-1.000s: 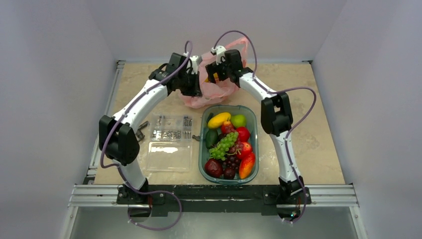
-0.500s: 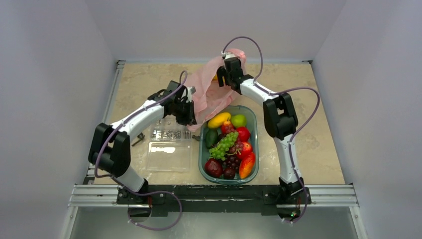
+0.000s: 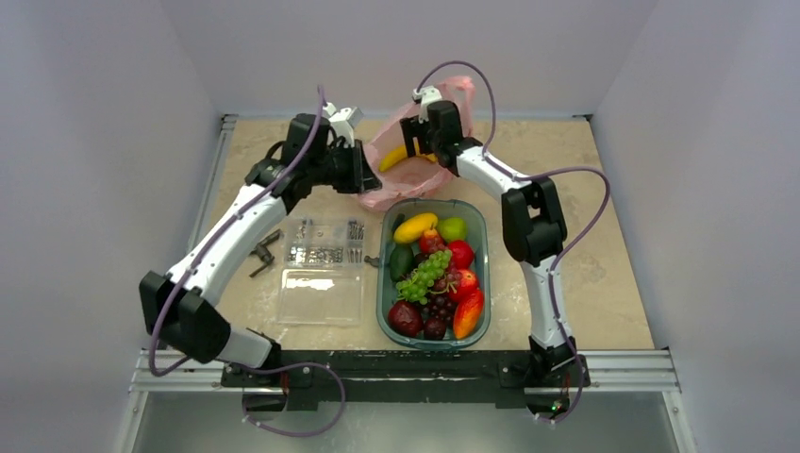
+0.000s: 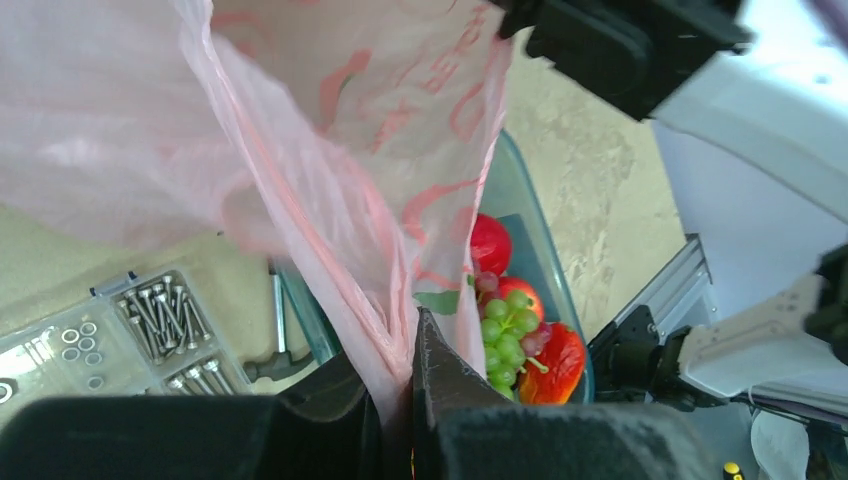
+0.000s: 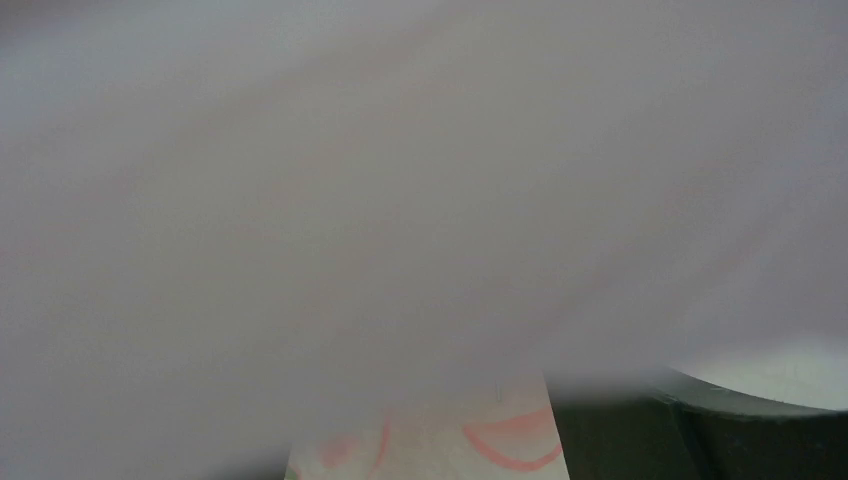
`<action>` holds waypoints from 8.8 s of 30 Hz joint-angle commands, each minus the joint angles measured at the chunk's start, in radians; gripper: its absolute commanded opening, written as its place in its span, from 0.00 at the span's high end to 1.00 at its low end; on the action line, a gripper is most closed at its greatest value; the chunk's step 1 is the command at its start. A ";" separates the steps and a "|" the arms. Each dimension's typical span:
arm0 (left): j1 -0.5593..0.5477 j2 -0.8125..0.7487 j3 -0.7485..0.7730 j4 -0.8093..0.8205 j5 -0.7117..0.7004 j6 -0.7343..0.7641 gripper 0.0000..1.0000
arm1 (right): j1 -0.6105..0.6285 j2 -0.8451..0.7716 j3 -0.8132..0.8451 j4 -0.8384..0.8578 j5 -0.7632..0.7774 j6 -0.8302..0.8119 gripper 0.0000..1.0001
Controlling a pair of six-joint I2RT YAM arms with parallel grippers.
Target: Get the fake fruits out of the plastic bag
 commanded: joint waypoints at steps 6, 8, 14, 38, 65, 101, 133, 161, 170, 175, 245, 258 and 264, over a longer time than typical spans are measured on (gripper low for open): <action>0.031 -0.168 -0.068 0.014 0.018 -0.008 0.92 | -0.005 -0.084 -0.040 -0.019 -0.168 0.207 0.19; 0.038 -0.162 -0.055 0.014 0.018 -0.008 0.92 | -0.005 -0.081 -0.031 -0.033 -0.168 0.210 0.18; 0.038 0.029 0.109 0.014 0.018 -0.008 0.92 | -0.022 -0.042 0.012 -0.028 -0.039 0.102 0.09; 0.018 -0.023 -0.097 0.014 0.018 -0.008 0.92 | -0.050 -0.096 -0.003 0.118 -0.199 -0.070 0.01; 0.010 0.213 0.262 0.178 -0.152 0.123 0.10 | -0.033 -0.285 -0.296 0.114 -0.294 0.327 0.09; -0.040 0.216 -0.121 0.539 -0.174 0.004 1.00 | -0.013 -0.151 -0.334 0.196 -0.182 0.805 0.46; 0.181 0.076 0.045 0.405 0.023 0.054 0.12 | -0.048 0.200 0.086 0.200 -0.332 0.728 0.31; 0.258 0.861 0.487 0.346 0.302 -0.460 0.46 | -0.004 0.322 0.151 0.257 -0.443 1.012 0.24; 0.241 0.798 0.463 0.350 0.383 -0.391 0.48 | 0.031 0.427 0.259 0.233 -0.415 1.013 0.45; 0.266 0.704 0.386 0.298 0.332 -0.251 0.37 | 0.020 0.359 0.240 0.269 -0.400 0.937 0.79; 0.259 -0.108 -0.048 0.064 0.031 0.155 0.13 | 0.111 -0.431 -0.302 -0.220 -0.533 0.153 1.00; 0.219 -0.086 -0.080 0.103 0.071 0.118 0.14 | -0.098 -0.405 -0.247 -0.231 -0.037 0.154 1.00; 0.204 -0.111 -0.082 0.107 0.079 0.113 0.14 | -0.095 -0.567 -0.315 -0.344 -0.121 0.178 1.00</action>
